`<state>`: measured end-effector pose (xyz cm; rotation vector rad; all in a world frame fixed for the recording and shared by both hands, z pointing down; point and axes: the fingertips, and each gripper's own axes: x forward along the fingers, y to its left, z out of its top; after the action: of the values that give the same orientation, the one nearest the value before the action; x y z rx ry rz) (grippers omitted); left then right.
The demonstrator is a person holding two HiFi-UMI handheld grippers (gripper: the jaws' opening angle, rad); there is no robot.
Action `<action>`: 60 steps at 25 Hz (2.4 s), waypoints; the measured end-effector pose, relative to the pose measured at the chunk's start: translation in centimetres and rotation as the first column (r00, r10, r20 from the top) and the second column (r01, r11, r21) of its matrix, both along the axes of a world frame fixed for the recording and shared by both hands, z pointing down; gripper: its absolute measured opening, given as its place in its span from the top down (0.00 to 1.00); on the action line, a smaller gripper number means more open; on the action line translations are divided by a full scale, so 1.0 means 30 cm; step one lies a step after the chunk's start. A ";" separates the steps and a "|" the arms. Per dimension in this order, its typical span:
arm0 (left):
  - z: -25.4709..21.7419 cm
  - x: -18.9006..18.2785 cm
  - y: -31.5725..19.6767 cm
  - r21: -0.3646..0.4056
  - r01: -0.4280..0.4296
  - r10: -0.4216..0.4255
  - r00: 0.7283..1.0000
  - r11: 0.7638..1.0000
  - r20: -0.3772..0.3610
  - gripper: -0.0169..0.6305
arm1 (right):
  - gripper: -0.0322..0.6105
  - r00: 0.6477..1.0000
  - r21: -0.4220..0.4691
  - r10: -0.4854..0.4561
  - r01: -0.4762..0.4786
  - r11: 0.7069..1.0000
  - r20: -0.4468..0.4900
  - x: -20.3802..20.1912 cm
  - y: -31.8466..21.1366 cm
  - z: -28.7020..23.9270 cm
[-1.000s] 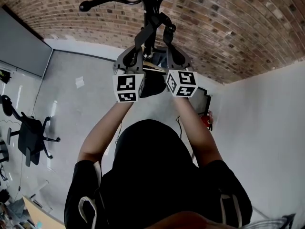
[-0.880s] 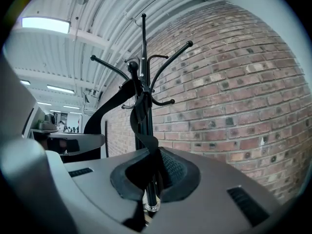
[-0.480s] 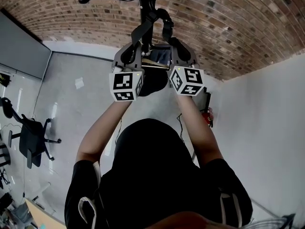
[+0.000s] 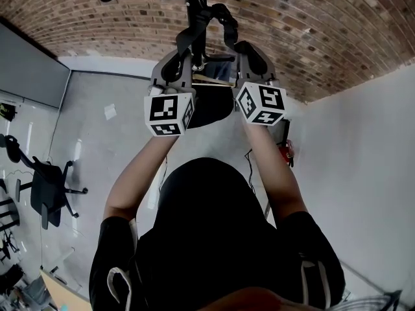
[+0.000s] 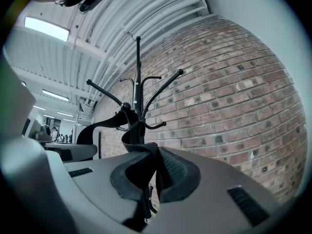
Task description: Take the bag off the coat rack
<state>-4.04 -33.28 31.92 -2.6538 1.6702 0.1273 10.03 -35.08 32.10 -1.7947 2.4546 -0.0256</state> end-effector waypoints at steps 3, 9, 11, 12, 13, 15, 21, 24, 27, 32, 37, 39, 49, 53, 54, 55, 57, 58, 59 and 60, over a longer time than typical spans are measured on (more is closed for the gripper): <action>-0.017 -0.001 0.008 0.012 0.001 -0.001 1.000 1.000 -0.010 0.94 | 0.92 1.000 0.013 0.007 -0.007 1.000 0.002 0.018 0.000 -0.023; -0.083 0.002 0.031 0.047 -0.019 0.020 1.000 0.999 -0.017 0.94 | 0.92 0.998 0.027 0.030 -0.031 0.999 0.049 0.058 0.021 -0.052; -0.101 0.001 0.041 0.056 -0.025 0.026 0.999 0.998 -0.021 0.94 | 0.92 0.997 0.038 0.037 -0.040 0.999 0.063 0.073 0.029 -0.068; -0.109 0.001 0.045 0.059 -0.027 0.028 0.999 0.998 -0.024 0.94 | 0.92 0.997 0.042 0.040 -0.043 0.998 0.070 0.080 0.032 -0.076; -0.116 0.002 0.049 0.062 -0.028 0.030 0.999 0.998 -0.027 0.94 | 0.92 0.996 0.046 0.043 -0.047 0.998 0.076 0.087 0.034 -0.083; -0.129 0.006 0.058 0.068 -0.031 0.033 0.999 0.997 -0.032 0.94 | 0.92 0.995 0.053 0.050 -0.055 0.997 0.086 0.103 0.041 -0.096; -0.169 0.001 0.076 0.090 -0.026 0.030 0.998 0.996 -0.049 0.94 | 0.92 0.992 0.073 0.056 -0.065 0.995 0.116 0.128 0.066 -0.134; -0.179 -0.002 0.082 0.092 -0.026 0.030 0.999 0.995 -0.044 0.94 | 0.92 0.990 0.083 0.060 -0.071 0.994 0.130 0.130 0.091 -0.146; -0.195 -0.009 0.093 0.098 -0.028 0.033 0.998 0.995 -0.047 0.94 | 0.92 0.985 0.092 0.072 -0.087 0.992 0.155 0.139 0.116 -0.159; -0.228 -0.022 0.120 0.104 -0.026 0.034 0.996 0.994 -0.079 0.94 | 0.92 0.983 0.116 0.073 -0.093 0.989 0.170 0.143 0.153 -0.198; -0.268 -0.020 0.147 0.109 -0.031 0.045 0.991 0.994 -0.129 0.94 | 0.92 0.981 0.135 0.077 -0.102 0.986 0.180 0.147 0.199 -0.229; -0.282 -0.021 0.150 0.112 -0.036 0.052 0.988 0.993 -0.143 0.94 | 0.92 0.978 0.144 0.079 -0.108 0.984 0.192 0.150 0.213 -0.244; -0.295 -0.035 0.188 0.111 -0.046 0.065 0.983 0.993 -0.174 0.94 | 0.92 0.972 0.153 0.104 -0.138 0.979 0.209 0.146 0.277 -0.258; -0.295 -0.039 0.208 0.115 -0.048 0.067 0.982 0.992 -0.175 0.94 | 0.92 0.971 0.162 0.096 -0.133 0.978 0.220 0.146 0.304 -0.273; -0.298 -0.039 0.210 0.116 -0.049 0.069 0.982 0.992 -0.175 0.94 | 0.92 0.971 0.167 0.093 -0.132 0.977 0.222 0.142 0.311 -0.283; -0.302 -0.040 0.212 0.117 -0.050 0.070 0.982 0.992 -0.176 0.94 | 0.92 0.970 0.172 0.090 -0.131 0.976 0.224 0.138 0.316 -0.292; -0.308 -0.042 0.216 0.118 -0.051 0.072 0.981 0.992 -0.180 0.94 | 0.92 0.970 0.180 0.088 -0.130 0.975 0.227 0.131 0.325 -0.303; -0.312 -0.043 0.218 0.120 -0.053 0.074 0.981 0.991 -0.182 0.94 | 0.92 0.970 0.183 0.090 -0.134 0.974 0.228 0.130 0.329 -0.308; -0.316 -0.044 0.219 0.123 -0.055 0.077 0.980 0.991 -0.185 0.94 | 0.92 0.969 0.186 0.095 -0.139 0.973 0.228 0.128 0.332 -0.312; -0.319 -0.044 0.221 0.126 -0.057 0.080 0.979 0.990 -0.188 0.94 | 0.92 0.969 0.188 0.100 -0.145 0.971 0.227 0.127 0.334 -0.315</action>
<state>-5.36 -26.65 22.34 -2.6834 1.5622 0.4837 13.85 -25.05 22.66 -1.7510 2.1115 0.0371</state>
